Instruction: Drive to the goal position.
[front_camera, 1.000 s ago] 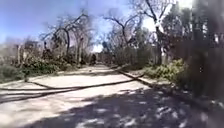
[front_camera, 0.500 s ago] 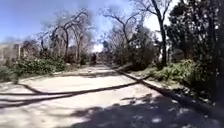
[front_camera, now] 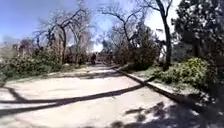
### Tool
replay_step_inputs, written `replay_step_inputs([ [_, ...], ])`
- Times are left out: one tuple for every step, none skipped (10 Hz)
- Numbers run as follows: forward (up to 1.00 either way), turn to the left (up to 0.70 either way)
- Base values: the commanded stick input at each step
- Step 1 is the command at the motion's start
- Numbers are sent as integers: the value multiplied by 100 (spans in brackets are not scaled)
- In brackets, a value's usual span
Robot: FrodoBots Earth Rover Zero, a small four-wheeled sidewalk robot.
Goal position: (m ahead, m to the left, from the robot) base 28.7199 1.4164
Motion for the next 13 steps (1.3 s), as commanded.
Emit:
replay_step_inputs([
  [100,0],
  [100,0],
  [100,0],
  [100,0],
  [100,0],
  [100,0],
  [100,0],
  [100,0],
  [100,0],
  [100,0],
  [100,0],
  [100,0],
  [100,0],
])
